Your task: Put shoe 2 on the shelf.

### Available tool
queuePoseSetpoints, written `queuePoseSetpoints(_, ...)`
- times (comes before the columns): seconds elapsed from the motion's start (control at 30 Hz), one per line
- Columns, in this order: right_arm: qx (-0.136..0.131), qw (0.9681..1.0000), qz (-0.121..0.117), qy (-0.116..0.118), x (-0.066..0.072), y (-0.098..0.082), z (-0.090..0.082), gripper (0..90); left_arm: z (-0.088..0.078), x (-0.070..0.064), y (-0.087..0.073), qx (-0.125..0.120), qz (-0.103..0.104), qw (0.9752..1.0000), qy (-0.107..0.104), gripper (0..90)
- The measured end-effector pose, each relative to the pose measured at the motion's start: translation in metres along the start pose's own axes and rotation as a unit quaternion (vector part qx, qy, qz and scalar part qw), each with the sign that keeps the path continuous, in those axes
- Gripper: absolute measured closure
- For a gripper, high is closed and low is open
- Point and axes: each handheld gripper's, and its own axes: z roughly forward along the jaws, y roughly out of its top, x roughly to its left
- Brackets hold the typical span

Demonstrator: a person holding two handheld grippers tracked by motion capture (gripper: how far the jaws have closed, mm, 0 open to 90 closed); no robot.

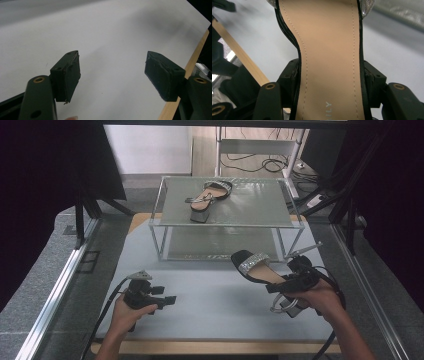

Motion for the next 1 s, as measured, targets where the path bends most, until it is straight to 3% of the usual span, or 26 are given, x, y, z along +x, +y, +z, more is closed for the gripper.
queuePoseSetpoints(0.33,-0.038,0.9991,-0.01,0.012,0.011,0.02,-0.027,42.1,0.0,0.0,0.0,-0.001,-0.003,1.0,-0.002,28.9)
queuePoseSetpoints(0.47,-0.053,0.9984,-0.018,0.012,0.016,0.037,-0.038,42.1,-0.001,0.0,0.0,0.0,-0.002,1.0,-0.001,28.9)
queuePoseSetpoints(1.0,-0.074,0.9973,-0.003,0.005,0.01,0.083,-0.046,42.2,-0.002,0.0,0.0,-0.003,-0.003,1.0,-0.005,29.0)
